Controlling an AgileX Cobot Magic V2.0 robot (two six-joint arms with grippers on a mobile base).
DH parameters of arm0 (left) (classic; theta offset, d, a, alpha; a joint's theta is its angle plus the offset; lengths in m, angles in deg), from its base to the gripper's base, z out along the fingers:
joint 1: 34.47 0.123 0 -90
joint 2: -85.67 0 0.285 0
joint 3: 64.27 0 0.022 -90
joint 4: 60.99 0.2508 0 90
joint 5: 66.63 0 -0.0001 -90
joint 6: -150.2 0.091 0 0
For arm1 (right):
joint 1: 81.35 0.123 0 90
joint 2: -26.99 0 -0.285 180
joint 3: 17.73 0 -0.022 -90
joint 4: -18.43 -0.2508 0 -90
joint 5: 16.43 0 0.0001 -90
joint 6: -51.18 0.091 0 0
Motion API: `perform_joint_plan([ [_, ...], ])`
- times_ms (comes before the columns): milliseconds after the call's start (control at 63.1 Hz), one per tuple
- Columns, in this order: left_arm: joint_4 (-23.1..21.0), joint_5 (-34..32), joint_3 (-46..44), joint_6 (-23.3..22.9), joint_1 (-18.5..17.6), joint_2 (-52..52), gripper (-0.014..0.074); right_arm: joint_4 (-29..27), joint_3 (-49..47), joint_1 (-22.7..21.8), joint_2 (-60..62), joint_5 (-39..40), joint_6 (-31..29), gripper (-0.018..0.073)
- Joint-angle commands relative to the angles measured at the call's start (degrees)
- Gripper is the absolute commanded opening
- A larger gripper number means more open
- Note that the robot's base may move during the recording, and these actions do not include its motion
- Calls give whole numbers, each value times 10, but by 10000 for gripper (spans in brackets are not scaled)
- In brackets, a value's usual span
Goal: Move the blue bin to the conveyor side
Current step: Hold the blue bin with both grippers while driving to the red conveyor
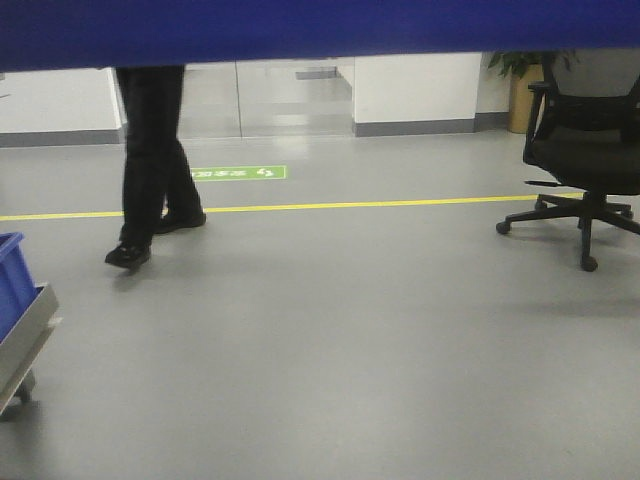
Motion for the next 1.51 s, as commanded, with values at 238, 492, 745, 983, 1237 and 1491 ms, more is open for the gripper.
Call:
perform_joint_plan([
  [238,18,-47,-8,7,0,-11,-16,32,-11,-2,11,55,-8,-89],
  [492,18,-47,-8,7,0,-11,-16,32,-11,-2,11,55,-8,-89],
  [745,18,-47,-8,7,0,-11,-16,32,-11,-2,11,55,-8,-89],
  [983,18,-47,-8,7,0,-11,-16,32,-11,-2,11,55,-8,-89],
  [1237,18,-47,-8,7,0,-11,-16,32,-11,-2,11,55,-8,-89],
  [1491,18,-47,-8,7,0,-11,-16,32,-11,-2,11,56,-8,-89],
])
